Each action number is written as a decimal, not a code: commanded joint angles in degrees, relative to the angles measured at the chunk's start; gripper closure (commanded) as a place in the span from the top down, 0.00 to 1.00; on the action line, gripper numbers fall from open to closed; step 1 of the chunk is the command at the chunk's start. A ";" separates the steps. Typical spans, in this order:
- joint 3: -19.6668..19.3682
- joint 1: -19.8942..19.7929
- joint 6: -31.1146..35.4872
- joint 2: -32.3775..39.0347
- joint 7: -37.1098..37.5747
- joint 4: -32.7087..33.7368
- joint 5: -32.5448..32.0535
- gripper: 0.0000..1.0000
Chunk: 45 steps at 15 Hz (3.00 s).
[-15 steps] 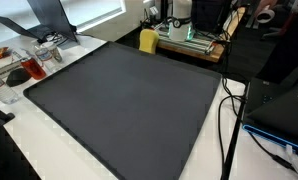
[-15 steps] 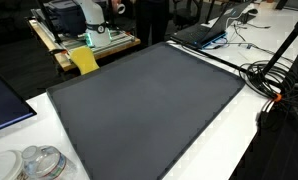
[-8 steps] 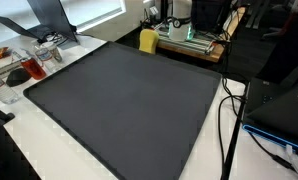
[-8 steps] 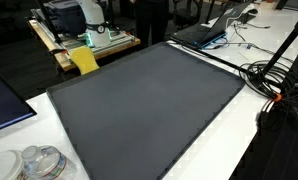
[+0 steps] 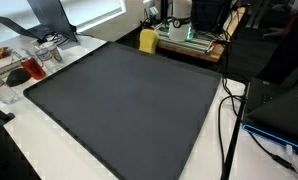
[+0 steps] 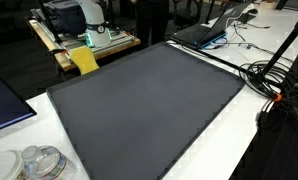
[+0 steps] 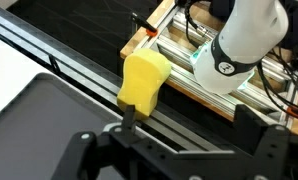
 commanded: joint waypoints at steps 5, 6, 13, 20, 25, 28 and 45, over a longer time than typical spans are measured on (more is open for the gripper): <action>5.77 4.51 7.29 -1.06 9.51 -11.45 1.73 1.00; 6.08 4.84 9.61 -1.51 10.67 -13.17 2.88 1.00; 10.33 7.55 26.83 -0.76 19.75 -24.29 1.78 1.00; 14.85 10.30 33.49 5.20 24.94 -30.57 0.26 1.00; 13.31 8.93 35.49 7.26 22.85 -30.25 2.36 1.00; 9.40 6.21 37.01 4.82 12.41 -30.12 6.91 1.00; -13.81 -14.64 37.17 4.87 -16.87 -24.24 6.13 1.00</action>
